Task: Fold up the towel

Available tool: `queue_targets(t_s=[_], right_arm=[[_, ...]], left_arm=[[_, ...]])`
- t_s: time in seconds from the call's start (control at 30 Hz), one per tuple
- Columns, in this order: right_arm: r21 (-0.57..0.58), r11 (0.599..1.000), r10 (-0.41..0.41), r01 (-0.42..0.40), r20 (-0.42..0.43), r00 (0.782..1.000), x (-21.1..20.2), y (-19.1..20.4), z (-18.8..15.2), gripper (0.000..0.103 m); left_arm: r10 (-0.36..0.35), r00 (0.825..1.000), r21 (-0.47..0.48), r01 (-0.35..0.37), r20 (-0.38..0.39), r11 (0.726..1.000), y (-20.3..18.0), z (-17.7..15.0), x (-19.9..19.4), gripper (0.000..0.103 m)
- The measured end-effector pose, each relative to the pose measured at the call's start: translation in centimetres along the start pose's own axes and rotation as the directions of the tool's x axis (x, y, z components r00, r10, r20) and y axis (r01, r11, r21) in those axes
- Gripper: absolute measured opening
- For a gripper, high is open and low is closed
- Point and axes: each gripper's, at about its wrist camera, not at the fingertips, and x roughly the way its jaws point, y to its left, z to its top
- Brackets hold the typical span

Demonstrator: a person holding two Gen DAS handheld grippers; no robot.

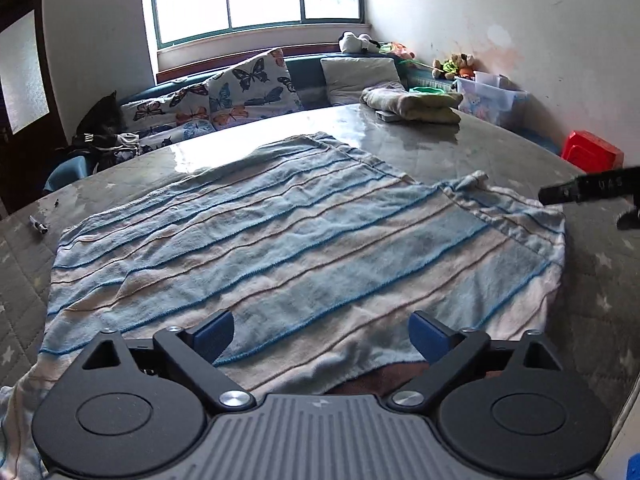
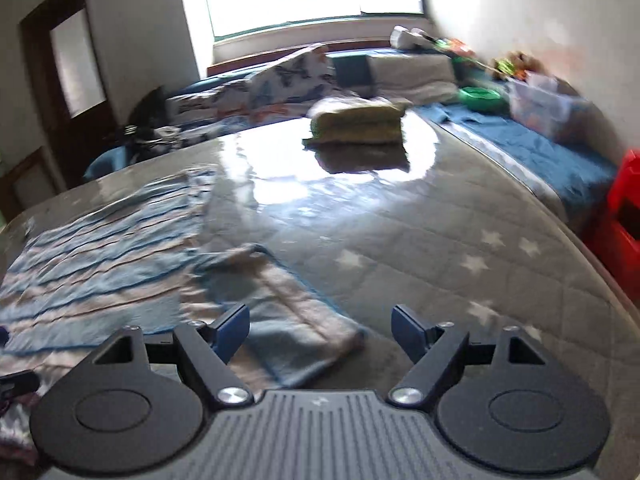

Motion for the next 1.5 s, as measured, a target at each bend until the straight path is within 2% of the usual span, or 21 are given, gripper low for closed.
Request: queue_targets(t_s=[0.07,0.27,0.33,0.37,0.53,0.73,1.0,1.13,1.33,1.47,1.5], right_arm=[[0.042,0.999,-0.005,0.006,-0.019,1.000,0.5,-1.0,-0.4,0.069],[0.058,0.998,-0.008,0.008,-0.003,1.000,0.5,-0.6,-1.5,0.059],[0.059,0.998,-0.010,0.009,0.003,1.000,0.4,-0.4,-1.6,0.047],[0.065,0.998,-0.010,0.009,0.006,1.000,0.3,-0.4,-1.7,0.046],[0.105,0.994,-0.005,0.003,0.019,1.000,0.0,-0.8,-1.8,0.023],[0.151,0.988,0.017,-0.027,0.067,0.998,-1.2,-1.2,-1.2,0.009],[0.057,0.991,0.109,-0.118,0.151,0.982,-4.3,2.5,0.6,0.007],[-0.019,0.985,0.174,-0.174,0.153,0.973,-5.1,5.6,1.1,0.006],[-0.106,0.964,0.255,-0.244,0.100,0.962,-4.7,9.8,0.5,0.006],[-0.161,0.946,0.292,-0.282,0.037,0.956,-3.8,12.2,-0.4,0.007],[-0.165,0.938,0.309,-0.304,0.006,0.951,-3.4,12.6,-0.8,0.010]], left_arm=[[-0.005,1.000,-0.010,0.005,-0.004,1.000,-0.1,0.1,0.0,0.097],[-0.016,1.000,0.000,0.016,-0.011,1.000,-0.6,0.4,0.1,0.103],[-0.019,1.000,0.007,0.020,-0.014,1.000,-0.8,0.5,0.2,0.103],[-0.019,1.000,0.011,0.020,-0.015,1.000,-0.8,0.5,0.2,0.103],[-0.014,0.999,-0.005,0.014,-0.040,1.000,-0.5,0.5,0.7,0.103],[-0.004,0.999,-0.005,0.003,-0.035,1.000,-0.5,0.3,0.4,0.103],[0.023,0.999,-0.039,-0.024,-0.024,0.999,0.8,0.3,0.0,0.103],[0.035,0.999,-0.064,-0.036,-0.018,0.997,1.7,0.3,-0.4,0.103],[0.048,0.999,-0.093,-0.049,-0.018,0.994,2.7,0.0,-0.7,0.103],[0.053,0.998,-0.109,-0.055,-0.024,0.993,3.2,-0.2,-0.7,0.103],[0.054,0.998,-0.111,-0.057,-0.027,0.992,3.2,-0.3,-0.6,0.103]])
